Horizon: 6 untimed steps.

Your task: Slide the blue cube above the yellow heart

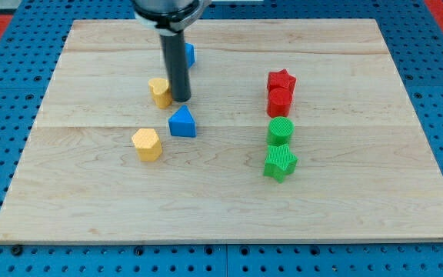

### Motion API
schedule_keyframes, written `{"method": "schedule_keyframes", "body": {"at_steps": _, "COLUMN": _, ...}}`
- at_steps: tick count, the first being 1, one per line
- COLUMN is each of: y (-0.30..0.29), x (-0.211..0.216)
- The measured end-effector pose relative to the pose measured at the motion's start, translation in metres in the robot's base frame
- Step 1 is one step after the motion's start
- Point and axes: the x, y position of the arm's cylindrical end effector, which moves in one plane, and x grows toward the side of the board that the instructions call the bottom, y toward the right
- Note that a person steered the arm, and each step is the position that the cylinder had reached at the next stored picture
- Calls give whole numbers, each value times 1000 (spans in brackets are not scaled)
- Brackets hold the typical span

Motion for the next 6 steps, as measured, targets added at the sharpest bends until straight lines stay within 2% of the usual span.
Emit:
{"method": "schedule_keyframes", "body": {"at_steps": 1, "y": 54, "x": -61}}
{"method": "schedule_keyframes", "body": {"at_steps": 2, "y": 36, "x": -94}}
{"method": "schedule_keyframes", "body": {"at_steps": 4, "y": -45, "x": -98}}
{"method": "schedule_keyframes", "body": {"at_steps": 5, "y": -47, "x": -128}}
{"method": "schedule_keyframes", "body": {"at_steps": 6, "y": -111, "x": -128}}
